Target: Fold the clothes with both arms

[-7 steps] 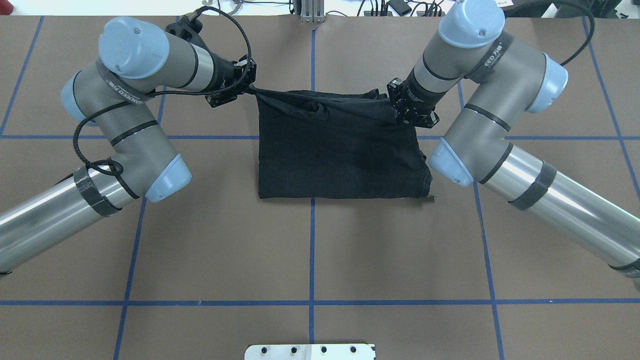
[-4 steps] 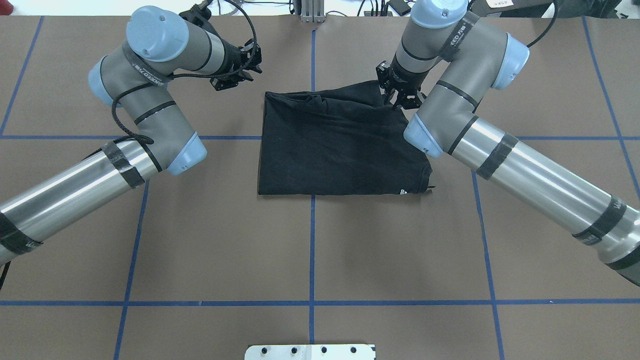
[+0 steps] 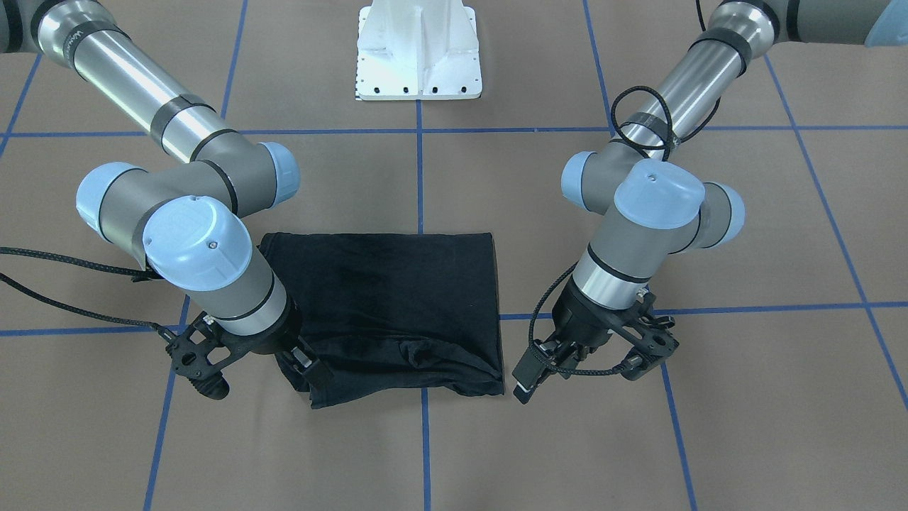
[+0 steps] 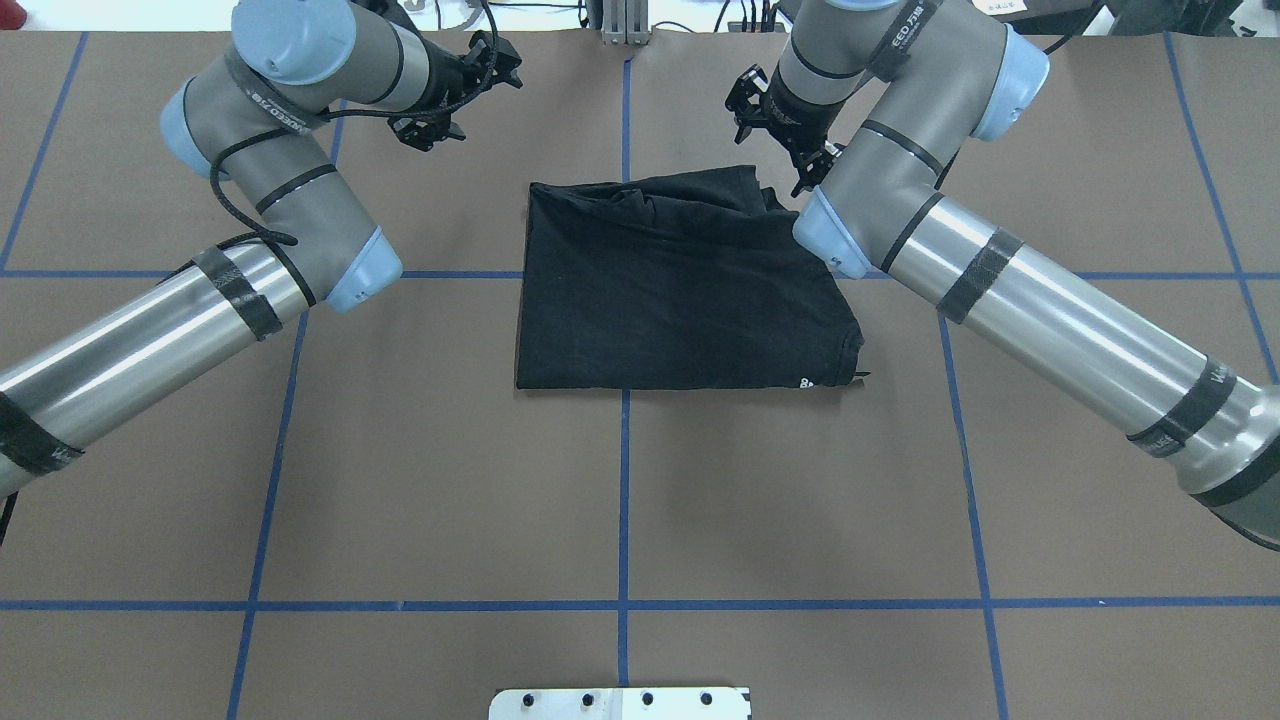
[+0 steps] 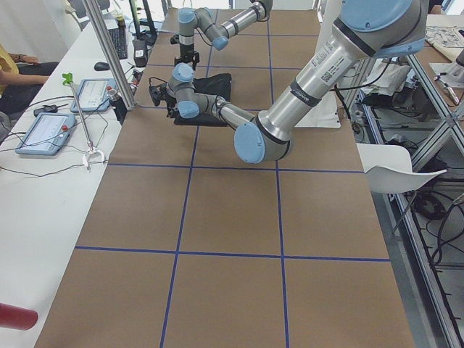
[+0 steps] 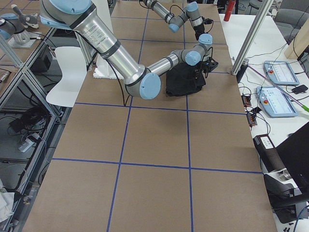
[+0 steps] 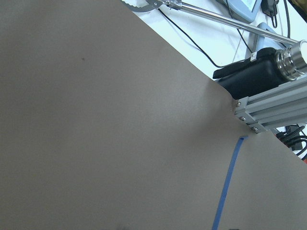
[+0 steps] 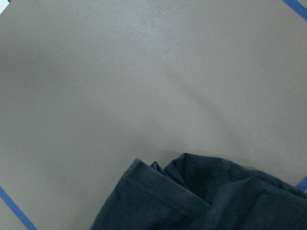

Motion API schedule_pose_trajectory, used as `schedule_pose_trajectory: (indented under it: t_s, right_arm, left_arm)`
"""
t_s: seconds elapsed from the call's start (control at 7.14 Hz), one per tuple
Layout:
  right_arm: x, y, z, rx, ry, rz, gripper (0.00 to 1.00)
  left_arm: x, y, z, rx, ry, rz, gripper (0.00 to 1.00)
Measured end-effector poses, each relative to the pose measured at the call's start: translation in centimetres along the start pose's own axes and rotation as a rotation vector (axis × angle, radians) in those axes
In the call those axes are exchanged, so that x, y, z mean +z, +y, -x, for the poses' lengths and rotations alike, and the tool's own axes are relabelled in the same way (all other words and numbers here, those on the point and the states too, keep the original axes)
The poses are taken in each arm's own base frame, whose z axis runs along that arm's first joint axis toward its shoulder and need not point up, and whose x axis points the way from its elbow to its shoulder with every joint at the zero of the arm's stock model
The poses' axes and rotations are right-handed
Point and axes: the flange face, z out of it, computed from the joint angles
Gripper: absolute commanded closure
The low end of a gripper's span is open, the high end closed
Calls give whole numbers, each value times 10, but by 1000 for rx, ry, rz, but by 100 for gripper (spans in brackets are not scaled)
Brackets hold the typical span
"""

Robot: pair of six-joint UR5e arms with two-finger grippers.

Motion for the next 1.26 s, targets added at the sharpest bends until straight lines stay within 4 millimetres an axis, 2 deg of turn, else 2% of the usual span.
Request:
schedule_pose_trajectory:
  t_s: [0.14, 0.28, 0.42, 0.7, 0.98, 1.26]
  right_arm:
    - [-5, -4, -9, -45, -10, -4, 0]
    - [-8, -16, -28, -141, -13, -17, 0]
    - [-8, -37, -60, -277, -4, -34, 0]
    - [-11, -102, -142, -574, 47, -62, 0]
    - [-24, -178, -222, -782, 111, -66, 0]
    - [-45, -249, -312, -881, 136, -25, 0]
  left_arm:
    - [-11, 0, 2, 68, 8, 2, 0]
    - [-27, -3, 22, 183, 2, -2, 0]
    - [-48, -13, 59, 333, -15, -15, 0]
    - [-93, -50, 143, 636, -78, -38, 0]
    - [-150, -105, 224, 844, -126, 19, 0]
    - [-224, -164, 313, 960, -135, 95, 0]
